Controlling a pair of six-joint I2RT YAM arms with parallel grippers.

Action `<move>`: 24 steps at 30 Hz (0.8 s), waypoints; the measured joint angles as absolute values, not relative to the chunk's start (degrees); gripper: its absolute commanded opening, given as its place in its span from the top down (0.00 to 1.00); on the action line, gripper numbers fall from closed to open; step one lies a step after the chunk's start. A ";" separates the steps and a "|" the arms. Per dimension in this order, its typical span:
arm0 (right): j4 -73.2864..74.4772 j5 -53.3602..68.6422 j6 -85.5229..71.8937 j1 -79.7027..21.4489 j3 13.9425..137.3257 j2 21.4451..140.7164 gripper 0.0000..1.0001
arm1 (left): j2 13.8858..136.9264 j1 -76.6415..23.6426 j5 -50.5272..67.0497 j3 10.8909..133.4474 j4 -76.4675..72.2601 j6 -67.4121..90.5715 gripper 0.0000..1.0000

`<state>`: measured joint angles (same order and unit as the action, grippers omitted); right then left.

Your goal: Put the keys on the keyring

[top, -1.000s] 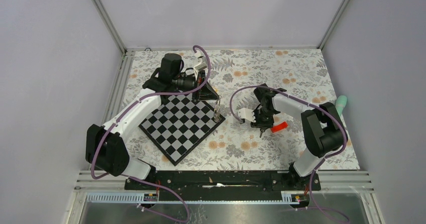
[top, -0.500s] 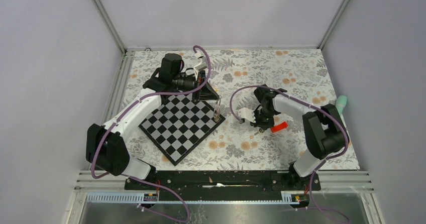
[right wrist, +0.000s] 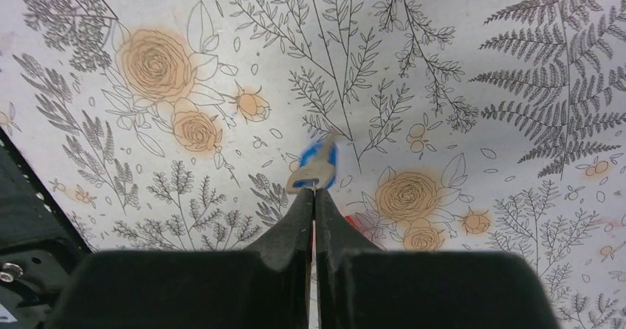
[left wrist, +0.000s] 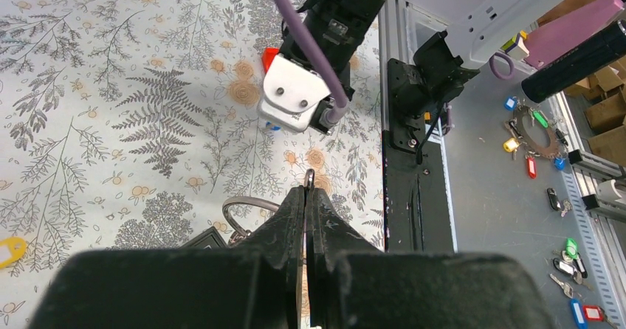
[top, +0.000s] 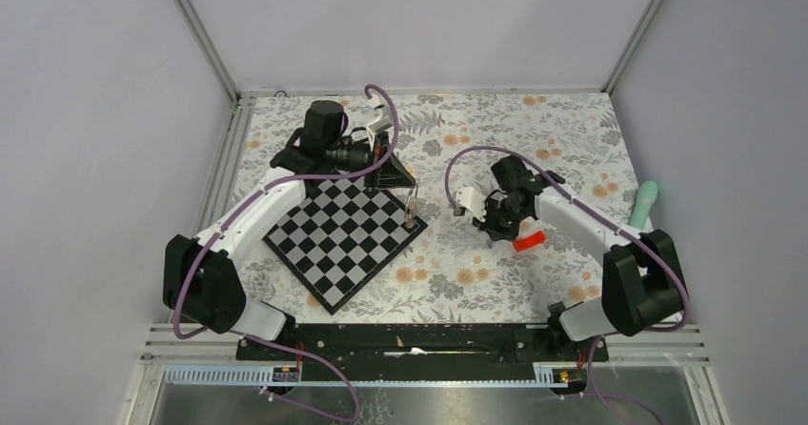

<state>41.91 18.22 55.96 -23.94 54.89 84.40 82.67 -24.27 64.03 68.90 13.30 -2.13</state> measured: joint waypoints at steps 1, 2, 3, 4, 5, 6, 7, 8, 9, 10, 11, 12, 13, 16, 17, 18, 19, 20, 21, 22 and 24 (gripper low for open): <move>41.19 18.44 55.20 -23.94 54.33 83.24 1.00 | 82.67 -24.27 64.01 68.90 13.06 -1.89 1.00; 40.56 18.70 54.48 -23.94 53.74 82.30 1.00 | 82.67 -24.27 64.01 68.88 12.80 -1.58 1.00; 39.99 18.76 53.91 -23.94 53.28 81.82 1.00 | 82.67 -24.27 63.99 68.88 12.45 -1.39 1.00; 39.29 19.03 53.32 -23.94 52.75 81.56 1.00 | 82.67 -24.27 63.99 68.88 12.10 -1.15 1.00; 38.52 19.16 52.66 -23.94 52.25 81.67 1.00 | 82.67 -24.27 63.99 68.88 11.84 -0.97 1.00; 37.91 19.22 52.16 -23.94 51.81 81.95 1.00 | 82.67 -24.27 63.99 68.88 11.55 -0.91 1.00; 37.52 19.29 51.57 -23.94 51.51 82.43 1.00 | 82.67 -24.27 63.99 68.88 11.25 -0.78 1.00; 36.64 19.59 50.74 -23.94 51.13 83.22 1.00 | 82.67 -24.27 63.99 68.86 10.85 -0.56 1.00; 36.07 19.77 50.24 -23.94 50.94 83.90 1.00 | 82.67 -24.27 63.96 68.86 10.61 -0.51 1.00; 35.27 20.03 49.69 -23.94 50.65 84.64 0.99 | 82.67 -24.27 63.96 68.79 10.41 -0.40 1.00; 34.48 20.36 49.04 -23.94 50.39 85.45 0.98 | 82.65 -24.27 63.94 68.73 10.26 -0.36 1.00; 33.78 20.62 48.51 -23.94 50.17 86.19 0.97 | 82.65 -24.27 63.88 68.51 9.93 -0.34 1.00; 33.12 20.82 47.92 -23.94 50.11 87.00 0.96 | 82.61 -24.27 63.83 68.27 9.74 -0.32 1.00; 31.16 22.13 46.39 -23.94 50.09 89.34 0.95 | 82.59 -24.27 63.64 67.59 9.50 -0.19 1.00; 30.50 22.70 45.91 -23.97 50.13 90.30 0.95 | 82.56 -24.27 63.59 67.37 9.39 -0.14 1.00; 30.09 23.46 45.45 -23.94 50.30 91.18 0.95 | 82.54 -24.25 63.59 67.26 9.37 -0.12 1.00; 29.67 23.88 45.06 -23.94 50.54 91.92 0.95 | 82.54 -24.25 63.55 67.20 9.34 -0.12 1.00; 29.34 24.23 44.75 -23.94 50.70 92.51 0.95 | 82.50 -24.25 63.51 67.02 9.34 -0.12 1.00; 29.54 24.49 44.45 -23.92 51.09 92.88 0.94 | 82.48 -24.23 63.42 66.94 9.39 -0.12 1.00; 29.69 24.64 44.25 -23.86 51.29 93.14 0.94 | 82.46 -24.23 63.37 66.92 9.37 -0.12 1.00; 29.87 24.71 44.05 -23.83 51.51 93.38 0.93 | 82.41 -24.21 63.35 66.92 9.37 -0.12 1.00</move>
<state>29.87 24.71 44.05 -23.83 51.51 93.38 82.41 -24.21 63.35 66.92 9.37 -0.12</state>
